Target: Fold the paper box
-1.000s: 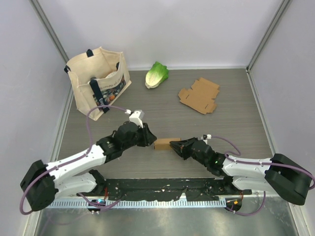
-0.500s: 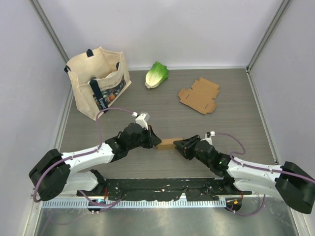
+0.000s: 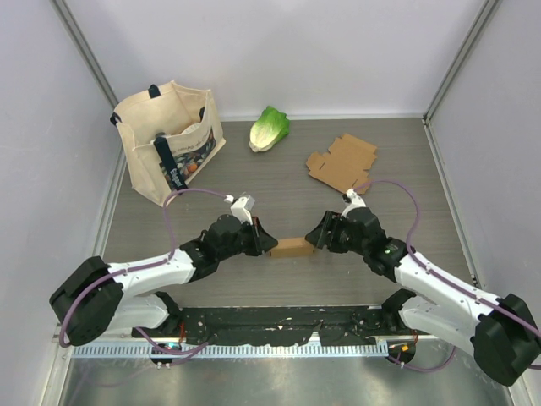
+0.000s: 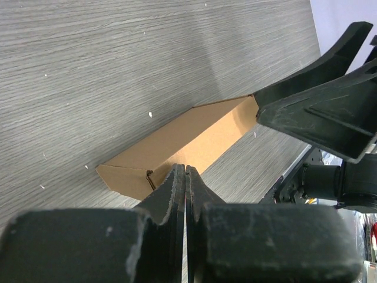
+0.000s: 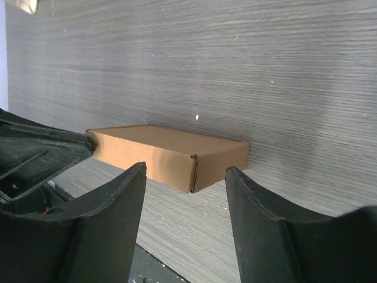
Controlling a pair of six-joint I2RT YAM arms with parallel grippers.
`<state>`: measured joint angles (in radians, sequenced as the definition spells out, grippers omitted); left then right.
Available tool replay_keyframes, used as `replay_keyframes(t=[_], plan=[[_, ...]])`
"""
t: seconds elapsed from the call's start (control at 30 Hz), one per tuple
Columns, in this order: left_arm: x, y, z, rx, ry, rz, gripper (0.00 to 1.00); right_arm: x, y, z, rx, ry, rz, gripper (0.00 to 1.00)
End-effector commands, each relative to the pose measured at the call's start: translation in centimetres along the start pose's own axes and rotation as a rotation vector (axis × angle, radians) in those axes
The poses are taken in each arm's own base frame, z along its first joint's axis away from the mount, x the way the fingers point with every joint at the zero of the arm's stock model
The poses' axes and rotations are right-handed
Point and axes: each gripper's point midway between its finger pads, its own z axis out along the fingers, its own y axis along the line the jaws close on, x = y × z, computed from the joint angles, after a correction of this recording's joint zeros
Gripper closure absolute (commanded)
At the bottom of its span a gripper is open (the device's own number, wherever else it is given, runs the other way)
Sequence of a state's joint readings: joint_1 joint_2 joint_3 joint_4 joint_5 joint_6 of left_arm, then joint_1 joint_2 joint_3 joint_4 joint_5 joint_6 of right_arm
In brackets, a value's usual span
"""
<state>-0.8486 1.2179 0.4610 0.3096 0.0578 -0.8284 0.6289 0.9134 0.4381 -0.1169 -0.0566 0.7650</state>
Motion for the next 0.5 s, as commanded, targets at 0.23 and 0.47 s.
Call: replay_keyframes(t=[0.23, 0.47], plan=[[4.2, 3.0, -3.1, -0.125, 0.136, 0.100, 0.87, 4.0, -0.4, -0.9, -0.154, 0.106, -0.072, 0.71], [-0.2, 0.5, -9.6, -0.173, 0.032, 0.008, 0.25, 5.3, -1.0, -3.2, -0.133, 0.121, 0.056, 0.44]])
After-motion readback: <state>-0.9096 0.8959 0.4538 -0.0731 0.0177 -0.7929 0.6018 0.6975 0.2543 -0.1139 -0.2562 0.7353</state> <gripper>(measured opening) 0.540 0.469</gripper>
